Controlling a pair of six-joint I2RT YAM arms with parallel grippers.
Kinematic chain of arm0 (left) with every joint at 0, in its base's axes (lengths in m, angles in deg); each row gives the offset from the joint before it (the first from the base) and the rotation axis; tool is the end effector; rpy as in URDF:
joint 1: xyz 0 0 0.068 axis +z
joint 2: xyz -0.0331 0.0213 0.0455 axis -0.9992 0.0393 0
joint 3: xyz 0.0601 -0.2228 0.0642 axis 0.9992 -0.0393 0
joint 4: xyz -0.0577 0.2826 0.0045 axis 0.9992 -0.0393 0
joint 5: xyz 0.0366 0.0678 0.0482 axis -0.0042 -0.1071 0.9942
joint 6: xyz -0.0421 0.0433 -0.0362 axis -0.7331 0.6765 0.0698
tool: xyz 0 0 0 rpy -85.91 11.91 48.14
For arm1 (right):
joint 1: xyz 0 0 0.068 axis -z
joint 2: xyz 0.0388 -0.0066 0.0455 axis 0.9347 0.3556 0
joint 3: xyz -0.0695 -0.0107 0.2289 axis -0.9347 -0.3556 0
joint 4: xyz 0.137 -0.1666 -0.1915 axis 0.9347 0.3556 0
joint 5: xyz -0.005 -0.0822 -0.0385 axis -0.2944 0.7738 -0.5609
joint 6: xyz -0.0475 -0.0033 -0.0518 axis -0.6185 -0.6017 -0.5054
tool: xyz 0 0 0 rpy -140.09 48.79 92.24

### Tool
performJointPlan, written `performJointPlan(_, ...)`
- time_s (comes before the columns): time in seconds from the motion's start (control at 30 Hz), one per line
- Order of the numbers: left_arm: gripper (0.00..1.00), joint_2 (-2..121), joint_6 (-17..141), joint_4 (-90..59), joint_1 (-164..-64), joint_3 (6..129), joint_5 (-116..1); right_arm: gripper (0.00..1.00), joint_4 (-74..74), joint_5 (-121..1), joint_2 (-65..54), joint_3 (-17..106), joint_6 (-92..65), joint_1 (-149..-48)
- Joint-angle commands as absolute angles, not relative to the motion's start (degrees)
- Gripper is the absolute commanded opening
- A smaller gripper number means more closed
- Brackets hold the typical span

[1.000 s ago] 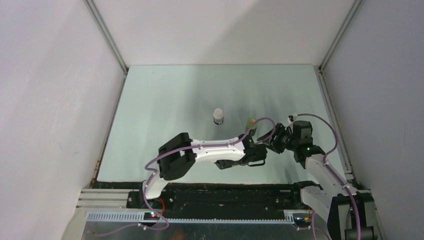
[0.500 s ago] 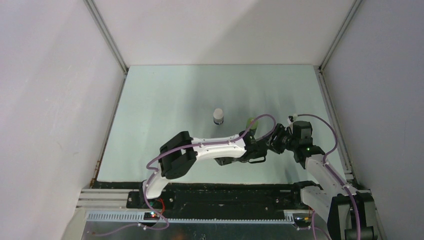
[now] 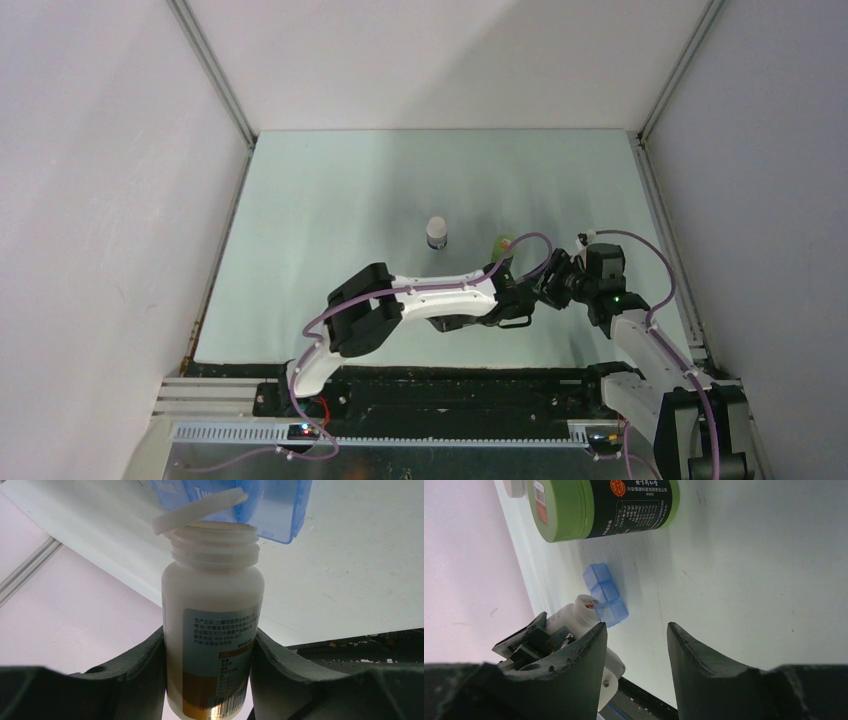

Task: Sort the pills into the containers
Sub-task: Pour the pill into the pill container.

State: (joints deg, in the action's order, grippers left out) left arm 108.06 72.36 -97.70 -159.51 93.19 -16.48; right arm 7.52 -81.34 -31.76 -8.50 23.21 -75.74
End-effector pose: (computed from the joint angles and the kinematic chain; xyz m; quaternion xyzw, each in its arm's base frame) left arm 0.1507 -0.3575 0.1181 0.5824 0.7506 0.3069 0.0561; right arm 0.2407 0.0558 0.1251 0.1769 0.8665 0.3778 0.2743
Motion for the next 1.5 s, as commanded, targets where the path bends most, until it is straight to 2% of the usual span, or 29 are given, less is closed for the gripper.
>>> performJointPlan(0.0,0.00,108.0,72.8,-99.8,-159.6,96.0,-15.7,0.52,6.3,-81.6,-32.1,-8.8,22.5,-75.3)
performJointPlan(0.6,0.00,107.5,72.1,-100.0,-159.6,96.7,-18.4,0.52,5.7,-82.0,-32.0,-9.0,22.7,-75.0)
performJointPlan(1.47,0.00,86.3,68.7,-82.5,-156.2,80.3,-21.0,0.52,7.1,-81.8,-33.5,-8.6,22.8,-74.6)
